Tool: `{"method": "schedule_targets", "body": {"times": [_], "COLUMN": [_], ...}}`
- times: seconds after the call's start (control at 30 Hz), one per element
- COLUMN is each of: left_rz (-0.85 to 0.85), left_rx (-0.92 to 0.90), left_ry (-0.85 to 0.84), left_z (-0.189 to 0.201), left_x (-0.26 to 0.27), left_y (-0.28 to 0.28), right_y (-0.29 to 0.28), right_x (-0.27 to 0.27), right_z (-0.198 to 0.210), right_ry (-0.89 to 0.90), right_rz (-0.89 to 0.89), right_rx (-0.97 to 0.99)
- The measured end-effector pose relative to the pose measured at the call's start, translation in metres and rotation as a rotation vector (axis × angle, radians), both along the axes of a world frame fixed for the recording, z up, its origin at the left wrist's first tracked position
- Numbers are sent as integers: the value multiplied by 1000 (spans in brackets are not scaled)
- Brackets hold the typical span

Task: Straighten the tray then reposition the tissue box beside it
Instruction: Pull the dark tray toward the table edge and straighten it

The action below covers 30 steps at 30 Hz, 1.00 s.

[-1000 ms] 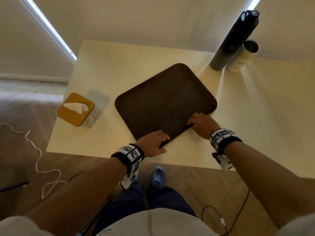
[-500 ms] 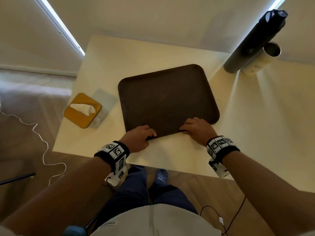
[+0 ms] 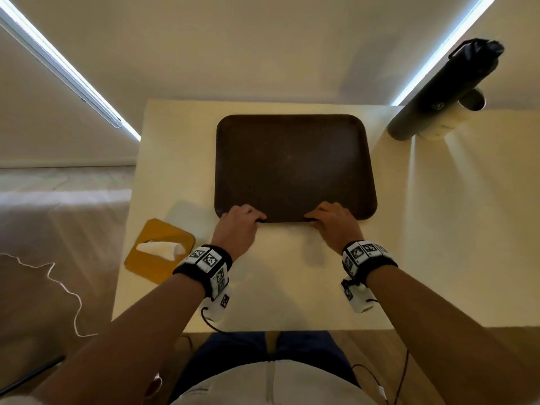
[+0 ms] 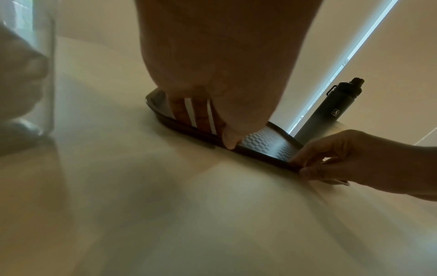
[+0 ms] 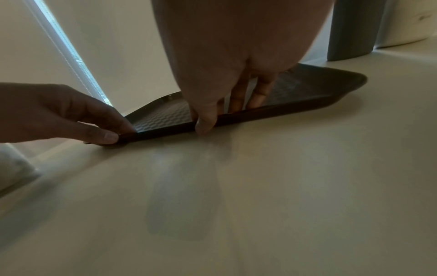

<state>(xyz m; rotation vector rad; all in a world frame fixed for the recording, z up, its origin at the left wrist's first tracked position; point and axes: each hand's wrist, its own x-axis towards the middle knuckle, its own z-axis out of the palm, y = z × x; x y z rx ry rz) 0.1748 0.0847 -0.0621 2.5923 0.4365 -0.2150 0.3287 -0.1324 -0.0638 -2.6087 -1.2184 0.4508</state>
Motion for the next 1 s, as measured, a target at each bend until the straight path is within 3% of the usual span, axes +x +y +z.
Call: {"method": "schedule_targets", "body": {"times": [1.0], "left_rz": [-28], "left_rx": [12], "left_ry": [8], "left_z": [-1], "left_x": [30], "left_y": [0], "right_y": [-6], "right_x": [25], "right_z": [1], "right_ry": [82], "right_rz": [-85], "right_rx": [-12]}}
